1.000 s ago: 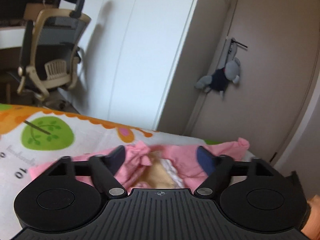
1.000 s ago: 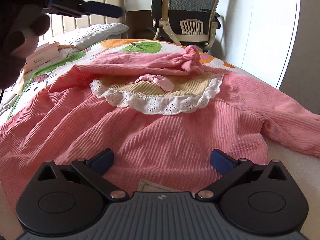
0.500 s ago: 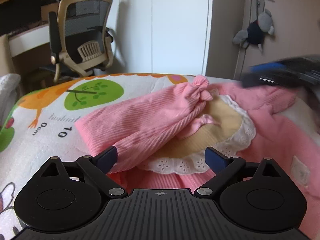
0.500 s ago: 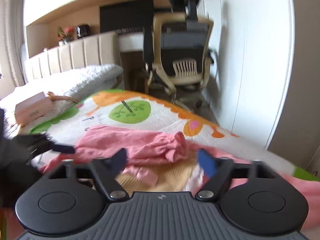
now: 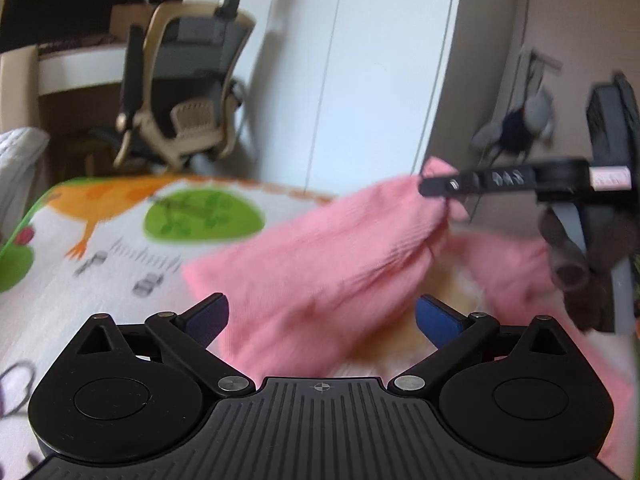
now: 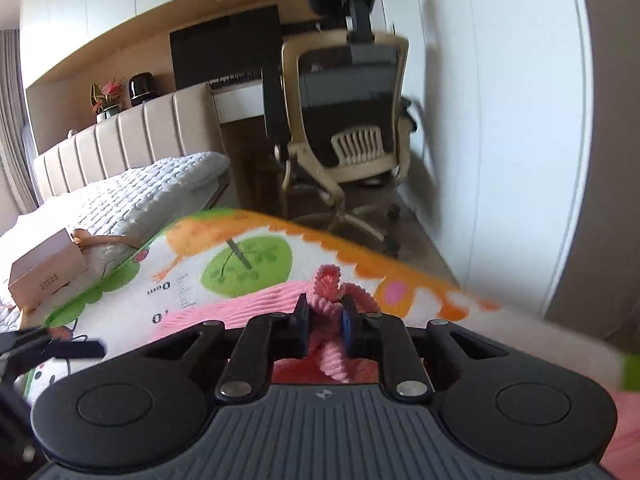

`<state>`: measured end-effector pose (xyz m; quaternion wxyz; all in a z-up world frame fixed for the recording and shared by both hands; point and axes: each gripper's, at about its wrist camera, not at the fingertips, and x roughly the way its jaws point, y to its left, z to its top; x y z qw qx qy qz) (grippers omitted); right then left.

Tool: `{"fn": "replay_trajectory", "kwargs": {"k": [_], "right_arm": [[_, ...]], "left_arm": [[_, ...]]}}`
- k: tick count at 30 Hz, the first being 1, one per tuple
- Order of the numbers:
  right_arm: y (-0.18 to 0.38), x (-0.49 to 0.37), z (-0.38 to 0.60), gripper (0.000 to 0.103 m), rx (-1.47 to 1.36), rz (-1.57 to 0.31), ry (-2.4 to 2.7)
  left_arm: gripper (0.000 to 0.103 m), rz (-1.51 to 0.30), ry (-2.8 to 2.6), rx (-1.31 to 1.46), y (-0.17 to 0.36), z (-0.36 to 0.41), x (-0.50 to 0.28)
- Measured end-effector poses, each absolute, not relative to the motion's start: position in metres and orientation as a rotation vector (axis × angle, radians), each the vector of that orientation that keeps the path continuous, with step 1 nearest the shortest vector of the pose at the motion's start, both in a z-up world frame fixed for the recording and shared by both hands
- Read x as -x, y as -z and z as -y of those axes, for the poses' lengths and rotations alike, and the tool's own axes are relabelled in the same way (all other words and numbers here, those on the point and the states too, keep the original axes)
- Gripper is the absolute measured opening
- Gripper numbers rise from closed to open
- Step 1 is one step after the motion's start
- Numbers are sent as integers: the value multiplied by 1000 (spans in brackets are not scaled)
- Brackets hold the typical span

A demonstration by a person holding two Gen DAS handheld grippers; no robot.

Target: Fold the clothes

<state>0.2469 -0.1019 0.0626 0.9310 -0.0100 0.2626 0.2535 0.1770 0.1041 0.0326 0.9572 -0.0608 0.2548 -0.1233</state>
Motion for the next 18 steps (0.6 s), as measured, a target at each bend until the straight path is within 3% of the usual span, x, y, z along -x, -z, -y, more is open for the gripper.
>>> {"fn": "replay_trajectory", "kwargs": {"k": [6,9,18], "right_arm": [[9,-255,108,15,219,-650,-394],[23,-250,113,27,264,-627,-377],[-13,-228,104,35,228,-528,-403]], "left_arm": [[103,-614,352,194,7,-80,-199],[103,-656,359,156,22,-72,-202],[103,-654,353,153,27,-70,-204]]}}
